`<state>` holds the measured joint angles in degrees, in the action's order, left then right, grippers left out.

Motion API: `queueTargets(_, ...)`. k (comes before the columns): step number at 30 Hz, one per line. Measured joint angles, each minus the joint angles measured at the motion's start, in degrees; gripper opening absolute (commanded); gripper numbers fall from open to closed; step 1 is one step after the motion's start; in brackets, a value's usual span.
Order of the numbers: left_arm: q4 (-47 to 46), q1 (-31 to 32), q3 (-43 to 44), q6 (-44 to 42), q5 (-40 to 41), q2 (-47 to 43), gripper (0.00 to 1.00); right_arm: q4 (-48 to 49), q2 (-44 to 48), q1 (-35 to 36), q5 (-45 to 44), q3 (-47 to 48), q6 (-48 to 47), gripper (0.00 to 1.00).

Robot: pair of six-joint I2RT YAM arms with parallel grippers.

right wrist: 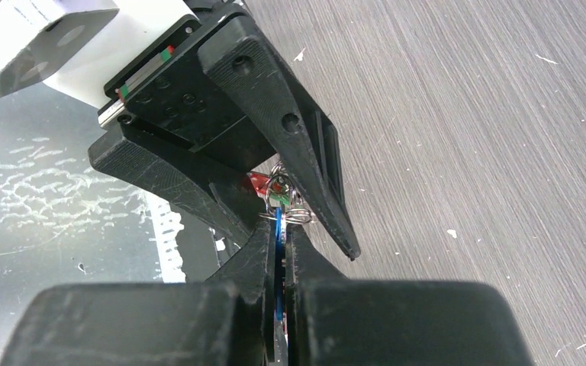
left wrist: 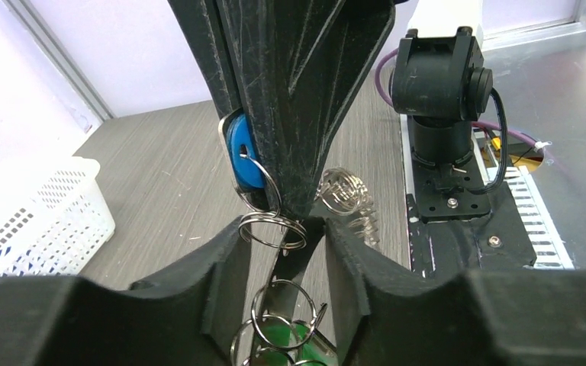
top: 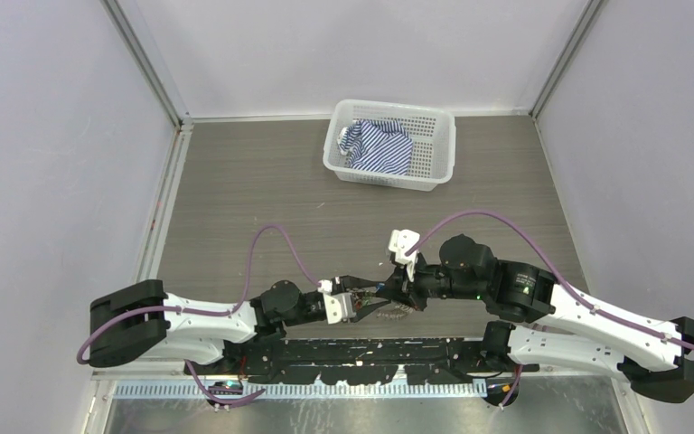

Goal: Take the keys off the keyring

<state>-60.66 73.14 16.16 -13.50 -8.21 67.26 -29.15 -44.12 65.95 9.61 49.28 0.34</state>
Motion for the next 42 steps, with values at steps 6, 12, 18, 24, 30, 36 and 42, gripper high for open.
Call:
queueTargets(6, -0.1, 0.0, 0.0, 0.1, 0.2, 0.0, 0.27, -0.1, 0.1, 0.2, -0.8, 0.0, 0.3, 0.01)
queueTargets(12, -0.4, 0.2, 0.0, 0.8, 2.1, 0.0, 0.07, -0.7, 0.6, 0.4, -1.5, 0.3, 0.7, 0.01)
queueTargets(18, -0.8, 0.3, 0.0, 1.2, 5.1, -0.8, 0.01, -2.5, 0.6, 0.5, -2.4, 1.7, 1.7, 0.01)
queueTargets(24, 1.1, 0.5, 0.1, 1.4, 6.6, -2.7, 0.01, -3.9, -1.6, 2.2, -3.6, 3.9, 3.0, 0.01)
queueTargets(30, 5.3, 1.1, 1.0, 1.4, 9.7, -4.0, 0.01, -4.0, -4.2, 5.2, -5.5, 4.1, 3.5, 0.01)
queueTargets(36, 8.0, 1.6, 1.5, 1.3, 12.3, -6.0, 0.01, -4.1, -5.7, 7.3, -8.3, 4.1, 4.3, 0.01)
queueTargets(42, 9.6, 1.8, 1.5, 1.3, 14.1, -7.7, 0.01, -6.1, -7.3, 8.2, -13.0, 4.3, 4.7, 0.01)
